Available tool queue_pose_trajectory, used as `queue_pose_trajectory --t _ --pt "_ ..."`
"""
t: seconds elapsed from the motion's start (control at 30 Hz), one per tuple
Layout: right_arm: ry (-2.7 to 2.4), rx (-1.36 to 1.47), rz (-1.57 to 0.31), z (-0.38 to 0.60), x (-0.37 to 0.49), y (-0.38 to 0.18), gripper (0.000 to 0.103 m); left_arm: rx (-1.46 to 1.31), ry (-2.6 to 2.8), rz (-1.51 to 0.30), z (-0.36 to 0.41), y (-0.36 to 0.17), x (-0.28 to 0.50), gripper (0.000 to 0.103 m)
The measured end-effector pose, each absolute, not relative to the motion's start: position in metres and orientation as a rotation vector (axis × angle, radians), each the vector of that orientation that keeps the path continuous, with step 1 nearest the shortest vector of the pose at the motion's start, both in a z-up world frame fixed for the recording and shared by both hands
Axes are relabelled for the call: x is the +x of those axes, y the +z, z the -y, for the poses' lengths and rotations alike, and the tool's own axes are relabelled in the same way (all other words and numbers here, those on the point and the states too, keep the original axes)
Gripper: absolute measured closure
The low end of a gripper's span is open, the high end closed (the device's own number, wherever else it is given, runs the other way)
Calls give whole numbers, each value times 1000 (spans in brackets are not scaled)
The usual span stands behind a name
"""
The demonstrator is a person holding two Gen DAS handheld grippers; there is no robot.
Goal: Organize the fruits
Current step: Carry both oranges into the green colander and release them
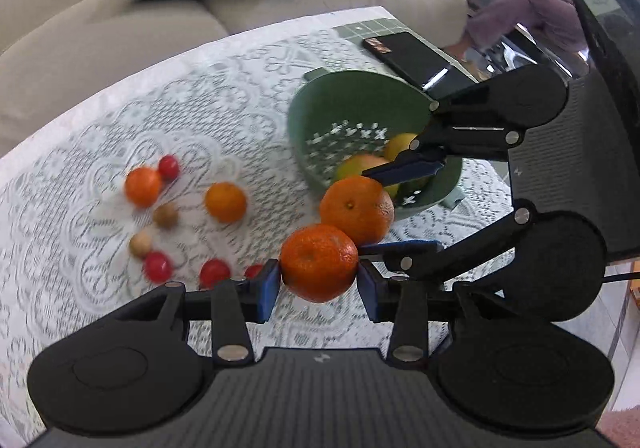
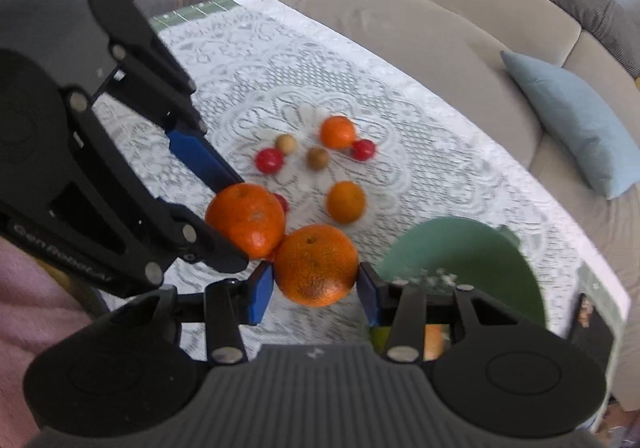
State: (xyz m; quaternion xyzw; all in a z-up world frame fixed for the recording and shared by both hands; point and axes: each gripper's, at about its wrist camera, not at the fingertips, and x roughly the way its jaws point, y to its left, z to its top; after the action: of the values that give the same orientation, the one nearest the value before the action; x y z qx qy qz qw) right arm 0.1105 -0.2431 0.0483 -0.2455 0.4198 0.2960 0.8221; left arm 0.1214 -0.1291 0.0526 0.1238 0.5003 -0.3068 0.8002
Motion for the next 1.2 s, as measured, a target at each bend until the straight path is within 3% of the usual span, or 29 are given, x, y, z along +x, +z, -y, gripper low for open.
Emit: queue_pose_trajectory --t 0.53,1.2 --pt "439 -564 -1067 328 160 33 60 349 -731 -1122 230 35 189 56" --pt "429 -586 -1083 342 234 -24 60 347 -616 -1195 252 -18 242 56"
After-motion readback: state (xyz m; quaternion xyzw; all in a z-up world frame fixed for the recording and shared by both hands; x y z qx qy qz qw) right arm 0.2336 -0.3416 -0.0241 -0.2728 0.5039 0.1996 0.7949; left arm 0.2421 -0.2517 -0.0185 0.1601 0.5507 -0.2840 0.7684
